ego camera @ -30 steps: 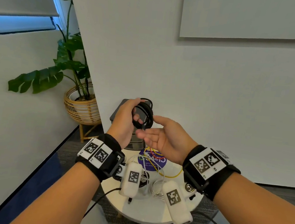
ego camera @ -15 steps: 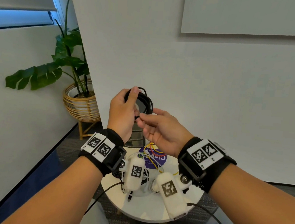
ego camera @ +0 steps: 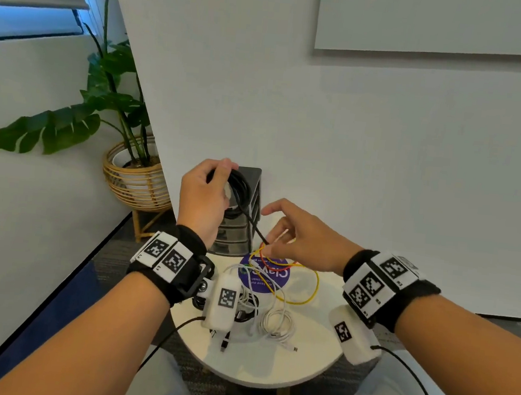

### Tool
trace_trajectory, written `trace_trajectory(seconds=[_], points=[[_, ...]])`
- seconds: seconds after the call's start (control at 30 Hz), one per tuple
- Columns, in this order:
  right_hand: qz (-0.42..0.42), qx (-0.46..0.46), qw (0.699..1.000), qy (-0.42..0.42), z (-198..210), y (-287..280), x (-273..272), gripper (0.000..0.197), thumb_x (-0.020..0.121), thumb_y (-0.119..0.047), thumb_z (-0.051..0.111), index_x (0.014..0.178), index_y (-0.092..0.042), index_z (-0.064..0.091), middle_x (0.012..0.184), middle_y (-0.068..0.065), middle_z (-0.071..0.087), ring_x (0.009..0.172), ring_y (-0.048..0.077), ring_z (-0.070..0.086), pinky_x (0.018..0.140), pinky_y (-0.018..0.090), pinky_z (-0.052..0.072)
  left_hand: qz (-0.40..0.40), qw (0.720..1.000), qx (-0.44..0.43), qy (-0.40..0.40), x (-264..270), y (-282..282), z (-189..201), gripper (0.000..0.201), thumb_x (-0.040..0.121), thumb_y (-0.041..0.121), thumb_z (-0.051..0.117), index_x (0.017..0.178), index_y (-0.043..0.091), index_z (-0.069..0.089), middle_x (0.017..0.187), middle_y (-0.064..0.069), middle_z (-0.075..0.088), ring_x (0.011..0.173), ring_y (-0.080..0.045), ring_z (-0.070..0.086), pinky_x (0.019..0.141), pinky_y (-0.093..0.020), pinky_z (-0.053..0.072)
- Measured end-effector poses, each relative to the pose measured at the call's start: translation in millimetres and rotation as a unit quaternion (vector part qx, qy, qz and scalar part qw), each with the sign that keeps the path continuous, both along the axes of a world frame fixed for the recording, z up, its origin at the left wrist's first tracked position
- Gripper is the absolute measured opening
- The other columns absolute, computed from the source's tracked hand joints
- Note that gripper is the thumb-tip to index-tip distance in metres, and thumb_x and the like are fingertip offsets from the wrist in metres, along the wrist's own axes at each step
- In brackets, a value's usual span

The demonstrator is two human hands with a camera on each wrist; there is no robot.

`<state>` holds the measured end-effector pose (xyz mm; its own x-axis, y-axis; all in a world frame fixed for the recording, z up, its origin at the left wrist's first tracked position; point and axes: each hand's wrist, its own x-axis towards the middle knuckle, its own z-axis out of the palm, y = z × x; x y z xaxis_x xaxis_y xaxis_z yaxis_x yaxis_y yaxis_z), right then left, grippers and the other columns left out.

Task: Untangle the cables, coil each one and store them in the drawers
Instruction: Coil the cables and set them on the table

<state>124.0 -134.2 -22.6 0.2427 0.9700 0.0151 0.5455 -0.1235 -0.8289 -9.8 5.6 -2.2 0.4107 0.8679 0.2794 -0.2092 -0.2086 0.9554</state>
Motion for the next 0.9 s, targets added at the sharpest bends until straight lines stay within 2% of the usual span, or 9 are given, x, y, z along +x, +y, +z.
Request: trace_trajectory(seconds=[0.1, 0.2, 0.37, 0.47, 0.6, 0.7, 0.77, 0.83, 0.9], points=[[-0.020, 0.017, 0.999, 0.033, 9.8, 9.4, 0.2, 0.051, 0.089, -0.028, 0.076, 0.133, -0.031, 0.051, 0.102, -0.004, 0.070, 0.088, 0.013, 0.069, 0.077, 0.032, 0.049, -0.023, 0.999, 0.007, 0.039, -0.5, -5.8, -3.7, 0.023, 0.106, 0.026, 0.054, 0.103, 0.013, 0.072, 0.058, 0.010, 0.048, 0.050, -0.009, 0.034, 0.049, -0.026, 0.032], [-0.034, 0.027, 0.999, 0.009, 17.9, 19.1, -4.9, 0.045, 0.092, -0.034, 0.072, 0.132, -0.025, 0.054, 0.105, -0.002, 0.068, 0.088, 0.013, 0.069, 0.074, 0.028, 0.047, -0.047, 0.998, -0.010, 0.052, 0.8, -17.6, -4.8, 0.026, 0.107, 0.023, 0.051, 0.108, 0.004, 0.069, 0.060, 0.008, 0.046, 0.045, -0.004, 0.042, 0.045, -0.019, 0.036], [-0.055, 0.032, 0.995, 0.074, 4.7, 25.9, -3.6, 0.018, 0.097, -0.015, 0.066, 0.101, 0.002, 0.062, 0.083, 0.013, 0.067, 0.076, 0.030, 0.076, 0.075, 0.040, 0.064, -0.099, 0.992, -0.028, 0.078, -1.5, -22.6, -13.6, 0.022, 0.105, 0.025, 0.055, 0.118, 0.011, 0.066, 0.062, 0.010, 0.054, 0.049, -0.006, 0.043, 0.056, -0.025, 0.042], [-0.076, 0.037, 0.984, 0.159, 2.6, 25.2, -1.6, 0.010, 0.096, -0.009, 0.067, 0.088, -0.003, 0.066, 0.075, 0.009, 0.069, 0.070, 0.023, 0.074, 0.073, 0.034, 0.063, -0.124, 0.989, -0.063, 0.052, -5.3, -25.2, -16.1, 0.024, 0.107, 0.018, 0.052, 0.127, 0.011, 0.063, 0.068, 0.000, 0.052, 0.055, -0.007, 0.052, 0.070, -0.030, 0.049], [-0.094, 0.036, 0.954, 0.281, 3.5, 26.3, -1.1, 0.022, 0.098, -0.007, 0.063, 0.108, 0.013, 0.065, 0.078, 0.014, 0.071, 0.061, 0.014, 0.069, 0.062, 0.020, 0.059, -0.105, 0.991, -0.019, 0.084, -2.4, -26.6, -22.2, 0.021, 0.108, 0.023, 0.046, 0.119, 0.014, 0.063, 0.072, 0.004, 0.059, 0.071, -0.008, 0.057, 0.083, -0.036, 0.051], [-0.069, 0.035, 0.927, 0.366, 4.5, 23.9, 1.6, 0.023, 0.101, -0.014, 0.059, 0.111, 0.005, 0.067, 0.094, 0.017, 0.070, 0.069, 0.017, 0.066, 0.065, 0.023, 0.057, -0.055, 0.992, 0.015, 0.112, 2.2, -22.6, -23.7, 0.025, 0.109, 0.027, 0.044, 0.115, 0.016, 0.065, 0.073, 0.006, 0.058, 0.072, -0.010, 0.056, 0.077, -0.038, 0.050], [-0.034, 0.026, 0.908, 0.417, 0.2, 19.5, 6.5, 0.023, 0.090, -0.011, 0.061, 0.110, -0.002, 0.069, 0.109, 0.013, 0.068, 0.078, 0.019, 0.064, 0.064, 0.025, 0.053, -0.031, 0.994, 0.006, 0.104, 3.5, -20.4, -20.2, 0.027, 0.109, 0.023, 0.044, 0.118, 0.012, 0.066, 0.072, 0.006, 0.055, 0.067, -0.009, 0.056, 0.070, -0.036, 0.052], [-0.001, 0.001, 0.938, 0.348, -8.0, 15.5, 9.9, 0.034, 0.078, -0.003, 0.065, 0.112, -0.005, 0.071, 0.118, 0.006, 0.069, 0.086, 0.020, 0.064, 0.064, 0.026, 0.051, -0.017, 0.993, 0.029, 0.109, 3.8, -19.4, -18.2, 0.027, 0.109, 0.022, 0.042, 0.117, 0.012, 0.066, 0.072, 0.005, 0.054, 0.067, -0.010, 0.056, 0.068, -0.036, 0.055], [0.021, 0.002, 0.984, 0.178, -14.4, 13.0, 7.0, 0.019, 0.089, -0.002, 0.068, 0.105, -0.009, 0.074, 0.103, -0.002, 0.074, 0.082, 0.016, 0.063, 0.065, 0.026, 0.050, -0.003, 0.990, 0.070, 0.125, 4.2, -19.7, -17.5, 0.027, 0.109, 0.022, 0.042, 0.116, 0.014, 0.067, 0.077, 0.005, 0.057, 0.071, -0.009, 0.057, 0.069, -0.030, 0.053]])
